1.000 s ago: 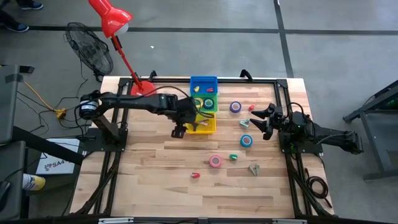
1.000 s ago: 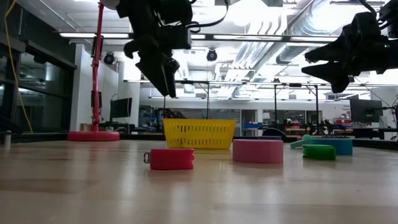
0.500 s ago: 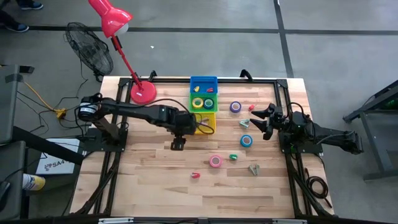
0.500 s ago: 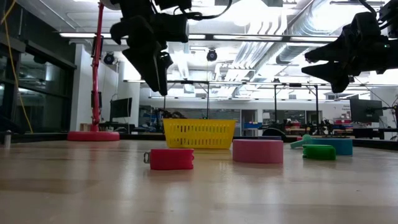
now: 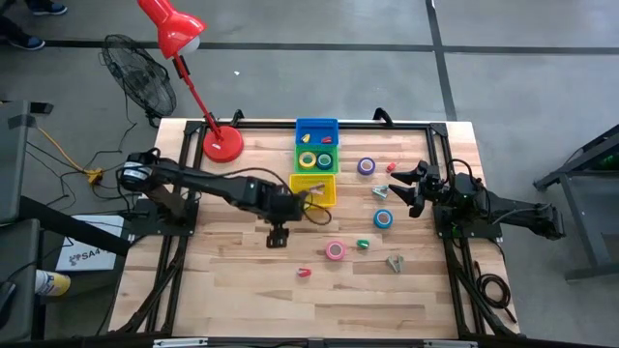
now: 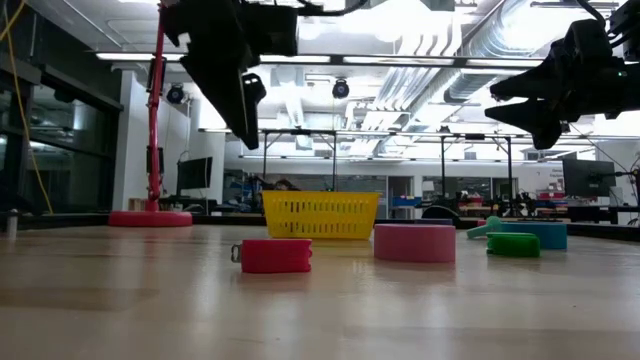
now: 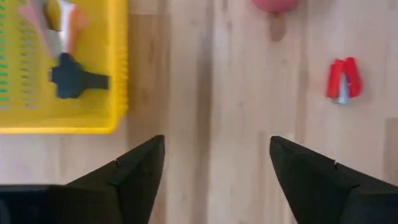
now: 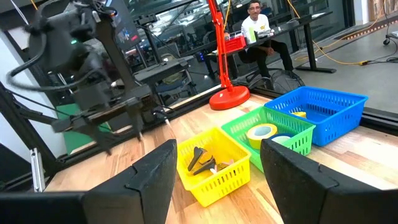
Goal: Pick and place Stapler, Stapler remover, tape
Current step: Put the bottom red stapler into the blue bin
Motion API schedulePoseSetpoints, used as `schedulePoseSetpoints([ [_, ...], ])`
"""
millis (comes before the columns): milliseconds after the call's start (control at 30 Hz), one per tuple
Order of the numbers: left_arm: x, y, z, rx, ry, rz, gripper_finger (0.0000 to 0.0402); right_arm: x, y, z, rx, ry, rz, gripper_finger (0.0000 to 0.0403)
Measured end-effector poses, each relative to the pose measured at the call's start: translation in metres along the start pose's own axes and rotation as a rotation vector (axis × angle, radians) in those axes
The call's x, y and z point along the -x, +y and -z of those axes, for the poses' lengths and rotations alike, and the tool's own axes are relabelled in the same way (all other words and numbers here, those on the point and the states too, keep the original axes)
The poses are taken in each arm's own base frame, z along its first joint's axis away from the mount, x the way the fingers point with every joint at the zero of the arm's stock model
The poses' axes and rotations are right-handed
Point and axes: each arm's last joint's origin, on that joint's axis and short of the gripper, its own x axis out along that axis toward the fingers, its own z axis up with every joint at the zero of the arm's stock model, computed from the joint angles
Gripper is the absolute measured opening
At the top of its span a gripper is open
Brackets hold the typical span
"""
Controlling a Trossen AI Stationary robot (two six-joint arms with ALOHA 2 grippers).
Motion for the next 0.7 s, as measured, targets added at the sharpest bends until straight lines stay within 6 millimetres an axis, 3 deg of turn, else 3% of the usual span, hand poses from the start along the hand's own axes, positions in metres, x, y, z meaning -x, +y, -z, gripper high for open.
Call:
schedulePoseSetpoints([
  [167, -0.014, -0.026, -0.002, -0.009, -0.021, 0.054, 0.0314, 0.000, 0.000, 0.000, 0.000, -0.001, 0.000, 0.0222],
  [700, -0.075, -0.081, -0.006, -0.084, -0.070, 0.173, 0.0317, 0.000, 0.000, 0.000, 0.000, 0.000, 0.000, 0.0222],
])
